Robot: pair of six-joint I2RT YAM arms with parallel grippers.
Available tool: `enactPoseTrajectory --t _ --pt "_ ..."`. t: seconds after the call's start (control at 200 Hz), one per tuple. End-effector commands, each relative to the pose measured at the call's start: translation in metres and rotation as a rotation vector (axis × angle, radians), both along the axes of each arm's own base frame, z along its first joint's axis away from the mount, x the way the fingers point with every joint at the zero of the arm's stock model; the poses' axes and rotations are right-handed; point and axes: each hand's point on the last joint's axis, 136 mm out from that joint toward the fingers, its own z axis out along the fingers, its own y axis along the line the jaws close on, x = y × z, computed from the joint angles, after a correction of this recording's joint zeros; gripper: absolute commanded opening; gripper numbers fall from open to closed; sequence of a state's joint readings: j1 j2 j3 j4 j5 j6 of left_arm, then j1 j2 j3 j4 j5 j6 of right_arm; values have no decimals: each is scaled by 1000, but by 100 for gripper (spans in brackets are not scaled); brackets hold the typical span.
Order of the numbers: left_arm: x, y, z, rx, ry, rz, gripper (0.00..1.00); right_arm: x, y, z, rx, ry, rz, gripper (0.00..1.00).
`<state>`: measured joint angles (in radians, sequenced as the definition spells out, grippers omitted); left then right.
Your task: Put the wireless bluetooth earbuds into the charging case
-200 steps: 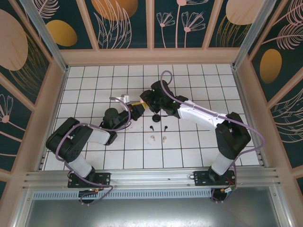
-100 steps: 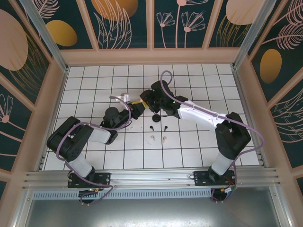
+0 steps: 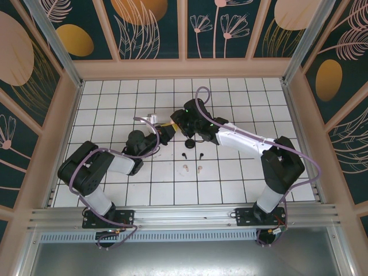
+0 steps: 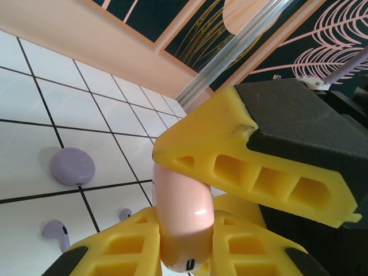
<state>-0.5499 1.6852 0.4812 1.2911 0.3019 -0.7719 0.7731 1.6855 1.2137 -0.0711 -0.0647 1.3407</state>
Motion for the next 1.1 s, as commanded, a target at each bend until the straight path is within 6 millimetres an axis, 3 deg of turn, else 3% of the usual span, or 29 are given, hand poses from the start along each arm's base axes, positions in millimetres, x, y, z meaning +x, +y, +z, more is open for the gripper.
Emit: enactPoseTrajectory --t 0.0,0.04,0.12,0.235,0.375,0.465,0.596,0.731,0.901,1.091 --pt "1 -8 30 -72 -73 -32 0 -11 11 23 79 -31 48 55" --pt "-1 -8 31 -75 -73 -39 0 -8 6 30 82 -48 31 66" --pt "-4 -8 30 -75 -65 -49 0 0 -7 44 83 -90 1 77" --pt "-10 -10 31 -44 -62 -78 0 5 -35 60 39 -152 -34 78" --pt "-20 -13 32 39 -67 -129 0 -1 -68 54 -99 -220 -2 78" --pt "-29 -13 36 101 -91 -155 0 -6 -88 53 -196 -357 80 78" --pt "-39 -16 40 186 -115 -219 0 -22 -104 62 -291 -611 244 79" --pt "-45 -22 38 248 -115 -294 0 -45 -111 68 -288 -788 351 78" --pt "-50 -35 34 253 -85 -420 0 -70 -94 70 -194 -868 522 77" --pt "-58 -48 40 216 -63 -554 0 -71 -80 61 -162 -842 605 74"
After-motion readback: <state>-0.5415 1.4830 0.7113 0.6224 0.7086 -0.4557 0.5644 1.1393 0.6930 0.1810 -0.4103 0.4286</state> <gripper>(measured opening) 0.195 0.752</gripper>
